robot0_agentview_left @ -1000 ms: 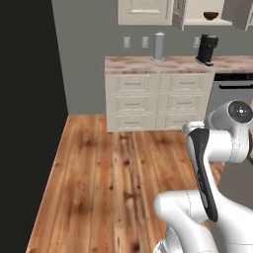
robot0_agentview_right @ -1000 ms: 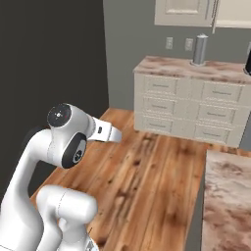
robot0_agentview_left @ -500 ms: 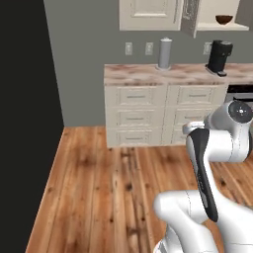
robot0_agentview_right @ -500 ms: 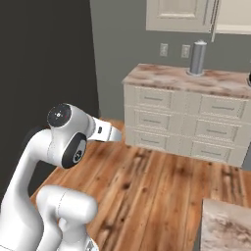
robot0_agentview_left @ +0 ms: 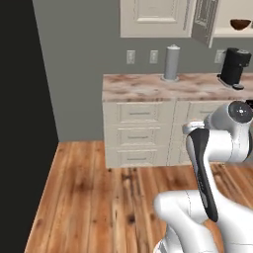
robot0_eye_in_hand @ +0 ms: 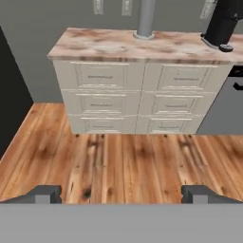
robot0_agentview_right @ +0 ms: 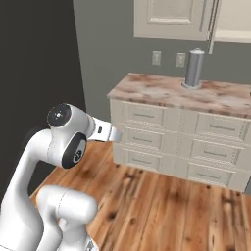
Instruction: Take the smaller bowl and place it next to the appetizer plate on the dining counter , and place the larger bowl next to the plate with cooked food.
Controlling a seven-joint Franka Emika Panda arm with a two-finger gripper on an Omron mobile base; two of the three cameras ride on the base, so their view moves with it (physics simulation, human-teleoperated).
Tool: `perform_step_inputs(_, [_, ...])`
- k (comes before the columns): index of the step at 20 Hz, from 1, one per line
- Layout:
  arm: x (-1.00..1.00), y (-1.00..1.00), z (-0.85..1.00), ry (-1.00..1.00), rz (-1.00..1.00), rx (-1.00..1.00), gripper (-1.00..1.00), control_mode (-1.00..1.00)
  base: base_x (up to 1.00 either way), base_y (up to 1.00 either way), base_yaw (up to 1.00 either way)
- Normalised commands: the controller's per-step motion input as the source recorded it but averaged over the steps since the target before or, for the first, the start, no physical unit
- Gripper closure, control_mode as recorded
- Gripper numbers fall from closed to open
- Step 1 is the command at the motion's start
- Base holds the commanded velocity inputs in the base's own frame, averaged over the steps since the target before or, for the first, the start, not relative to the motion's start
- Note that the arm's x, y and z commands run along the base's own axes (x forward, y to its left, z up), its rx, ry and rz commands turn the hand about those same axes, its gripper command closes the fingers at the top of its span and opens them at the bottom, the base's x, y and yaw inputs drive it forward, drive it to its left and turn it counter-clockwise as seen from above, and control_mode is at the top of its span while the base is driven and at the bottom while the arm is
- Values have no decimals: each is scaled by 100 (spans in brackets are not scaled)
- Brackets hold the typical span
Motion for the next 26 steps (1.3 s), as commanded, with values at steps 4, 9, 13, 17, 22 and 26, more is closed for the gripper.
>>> perform_step_inputs(4, [0,0,0,0,0,0,-100,100,99,-48,0])
perform_step_inputs(9, [0,0,0,0,0,0,-100,100,67,-68,0])
perform_step_inputs(13, [0,0,0,0,0,0,-100,100,24,-88,0])
perform_step_inputs(17, [0,0,0,0,0,0,-100,100,12,-94,0])
perform_step_inputs(22, [0,0,0,0,0,0,-100,100,12,-84,0])
perform_step_inputs(26, [0,0,0,0,0,0,-100,100,29,-77,-1])
